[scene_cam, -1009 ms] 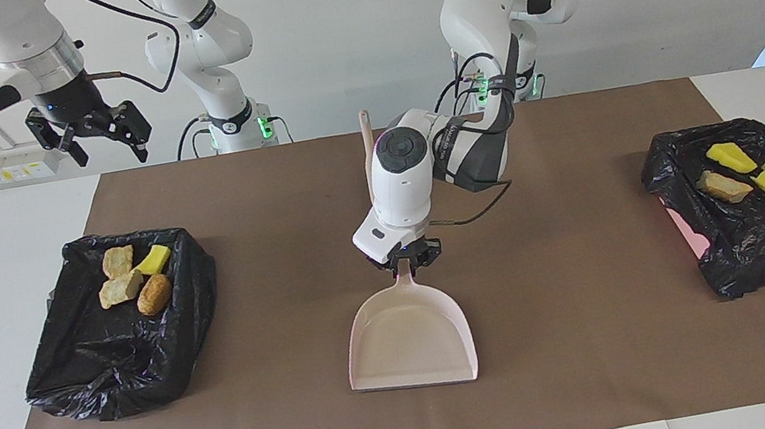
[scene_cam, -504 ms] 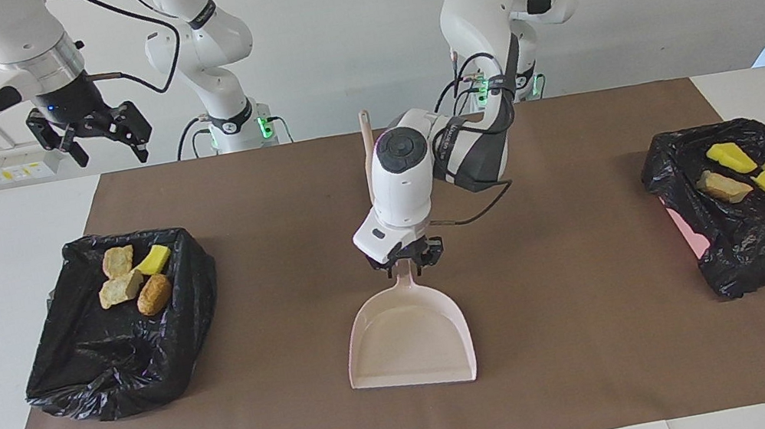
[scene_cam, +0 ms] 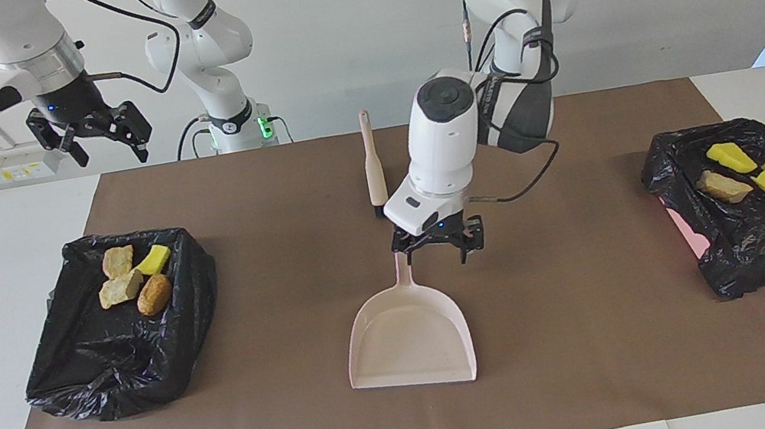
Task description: Sweep and dump trash in bin
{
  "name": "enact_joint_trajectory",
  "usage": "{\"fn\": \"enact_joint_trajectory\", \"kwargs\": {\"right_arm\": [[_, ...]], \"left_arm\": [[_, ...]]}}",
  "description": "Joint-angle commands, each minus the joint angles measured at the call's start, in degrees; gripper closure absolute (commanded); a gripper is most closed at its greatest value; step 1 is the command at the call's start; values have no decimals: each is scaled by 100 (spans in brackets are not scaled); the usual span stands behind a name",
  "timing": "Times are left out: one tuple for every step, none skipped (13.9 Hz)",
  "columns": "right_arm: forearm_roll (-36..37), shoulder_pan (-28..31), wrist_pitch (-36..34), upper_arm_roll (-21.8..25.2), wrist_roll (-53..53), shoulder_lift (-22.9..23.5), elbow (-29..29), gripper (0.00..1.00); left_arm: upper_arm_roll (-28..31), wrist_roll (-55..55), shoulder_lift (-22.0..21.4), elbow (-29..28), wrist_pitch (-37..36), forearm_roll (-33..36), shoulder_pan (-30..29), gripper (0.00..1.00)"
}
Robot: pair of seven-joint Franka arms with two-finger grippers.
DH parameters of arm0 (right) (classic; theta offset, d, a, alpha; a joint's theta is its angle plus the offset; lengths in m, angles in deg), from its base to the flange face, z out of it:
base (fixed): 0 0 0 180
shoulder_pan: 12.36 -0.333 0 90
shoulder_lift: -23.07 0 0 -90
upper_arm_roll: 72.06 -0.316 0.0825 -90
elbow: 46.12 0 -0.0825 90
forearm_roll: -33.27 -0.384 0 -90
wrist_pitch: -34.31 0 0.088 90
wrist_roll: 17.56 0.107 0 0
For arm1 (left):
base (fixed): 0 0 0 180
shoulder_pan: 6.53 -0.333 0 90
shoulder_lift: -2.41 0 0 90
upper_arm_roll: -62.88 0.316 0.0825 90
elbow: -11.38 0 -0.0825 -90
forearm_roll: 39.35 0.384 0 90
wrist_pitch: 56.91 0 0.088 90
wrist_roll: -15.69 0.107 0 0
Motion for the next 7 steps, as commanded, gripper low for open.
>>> {"fn": "enact_joint_trajectory", "kwargs": {"right_arm": [[-87, 39, 135, -2, -221, -141, -196, 0], [-87, 39, 135, -2, -221, -141, -196, 0], [-87, 39, 135, -2, -221, -141, -196, 0], [-87, 39, 127, -2, -221, -141, -196, 0], [-79, 39, 127, -2, -221, -141, -196, 0], [-87, 39, 127, -2, -230, -141, -196, 0], [-87, 39, 127, -2, -247, -141, -196, 0]], "left_arm": [[-39, 890, -1405, -1385, -53, 32, -500, 0], [-56, 1138, -1705, -1553, -218, 32, -728, 0], [-56, 1314, -1925, -1564, -516, 32, -878, 0], [-56, 1342, -2119, -1547, -858, 32, -1036, 0], [-39, 1343, -2295, -1538, -1097, 32, -1125, 0], [-39, 1360, -2505, -1546, -1264, 23, -1247, 0], [-39, 1395, -2664, -1529, -1414, 23, -1414, 0]]}}
